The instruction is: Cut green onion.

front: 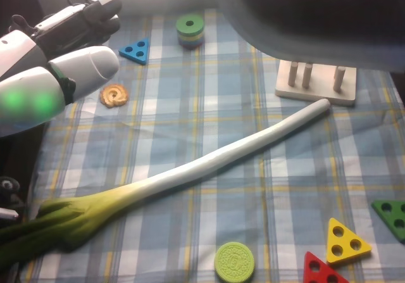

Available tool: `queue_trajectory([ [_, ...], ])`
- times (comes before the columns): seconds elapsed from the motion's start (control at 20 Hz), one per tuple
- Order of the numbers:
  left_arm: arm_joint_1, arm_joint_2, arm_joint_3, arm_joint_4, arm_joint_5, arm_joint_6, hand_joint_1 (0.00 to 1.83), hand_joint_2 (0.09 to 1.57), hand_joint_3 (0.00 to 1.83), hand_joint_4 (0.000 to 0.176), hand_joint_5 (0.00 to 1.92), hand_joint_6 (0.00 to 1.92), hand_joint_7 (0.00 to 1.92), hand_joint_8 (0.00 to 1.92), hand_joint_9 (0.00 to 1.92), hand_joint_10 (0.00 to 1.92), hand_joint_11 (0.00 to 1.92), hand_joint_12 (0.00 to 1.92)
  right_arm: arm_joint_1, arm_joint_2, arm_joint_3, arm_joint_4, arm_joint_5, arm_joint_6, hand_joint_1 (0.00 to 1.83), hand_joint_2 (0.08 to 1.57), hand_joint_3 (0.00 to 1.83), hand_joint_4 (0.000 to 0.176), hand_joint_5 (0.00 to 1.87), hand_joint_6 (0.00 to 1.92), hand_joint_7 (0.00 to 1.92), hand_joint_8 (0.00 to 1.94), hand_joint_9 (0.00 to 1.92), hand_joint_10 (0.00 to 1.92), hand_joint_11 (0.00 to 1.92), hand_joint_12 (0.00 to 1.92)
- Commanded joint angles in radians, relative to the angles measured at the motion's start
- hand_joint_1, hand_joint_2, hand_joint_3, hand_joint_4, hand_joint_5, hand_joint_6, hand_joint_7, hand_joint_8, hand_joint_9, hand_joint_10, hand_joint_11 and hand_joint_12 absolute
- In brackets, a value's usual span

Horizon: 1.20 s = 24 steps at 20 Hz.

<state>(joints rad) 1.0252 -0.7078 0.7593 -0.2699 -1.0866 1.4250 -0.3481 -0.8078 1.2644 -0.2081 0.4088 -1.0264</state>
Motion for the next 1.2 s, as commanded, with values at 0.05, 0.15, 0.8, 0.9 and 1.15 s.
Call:
queue_trajectory([
  [0.05, -0.009, 0.002, -0.002, 0.007, -0.124, -0.004, 0.0, 1.37, 0.0, 0.0, 0.12, 0.0, 0.27, 0.0, 0.26, 0.0, 0.0, 0.22, 0.044, -0.004, 0.02, 0.002, 0.068, -0.013, 0.48, 1.42, 0.0, 0.0, 1.19, 1.92, 1.46, 1.94, 1.57, 1.92, 1.59, 1.92],
  [0.15, -0.009, 0.002, -0.002, 0.008, -0.125, -0.004, 0.0, 1.37, 0.0, 0.0, 0.13, 0.01, 0.25, 0.01, 0.25, 0.01, 0.02, 0.24, 0.079, -0.017, 0.026, -0.004, 0.034, -0.048, 0.52, 1.41, 0.0, 0.0, 1.2, 1.92, 1.48, 1.94, 1.58, 1.92, 1.59, 1.92],
  [0.8, 0.0, 0.008, -0.013, 0.01, -0.158, -0.004, 0.0, 1.38, 0.0, 0.0, 0.14, 0.0, 0.28, 0.0, 0.27, 0.0, 0.0, 0.25, 0.083, -0.014, -0.002, 0.025, -0.007, -0.109, 0.46, 1.4, 0.0, 0.0, 1.2, 1.92, 1.49, 1.94, 1.61, 1.92, 1.62, 1.92],
  [0.9, 0.0, 0.009, -0.014, 0.01, -0.161, -0.004, 0.0, 1.37, 0.0, 0.0, 0.16, 0.0, 0.31, 0.0, 0.29, 0.0, 0.0, 0.28, 0.072, -0.01, -0.003, 0.026, -0.007, -0.109, 0.44, 1.38, 0.0, 0.0, 1.19, 1.92, 1.49, 1.94, 1.61, 1.92, 1.62, 1.92],
  [1.15, 0.003, 0.009, -0.014, 0.01, -0.159, -0.004, 0.0, 1.38, 0.0, 0.0, 0.2, 0.01, 0.3, 0.0, 0.31, 0.01, 0.02, 0.24, 0.072, 0.004, -0.002, 0.024, -0.013, -0.109, 0.52, 1.38, 0.0, 0.0, 1.19, 1.92, 1.47, 1.94, 1.57, 1.92, 1.57, 1.92],
])
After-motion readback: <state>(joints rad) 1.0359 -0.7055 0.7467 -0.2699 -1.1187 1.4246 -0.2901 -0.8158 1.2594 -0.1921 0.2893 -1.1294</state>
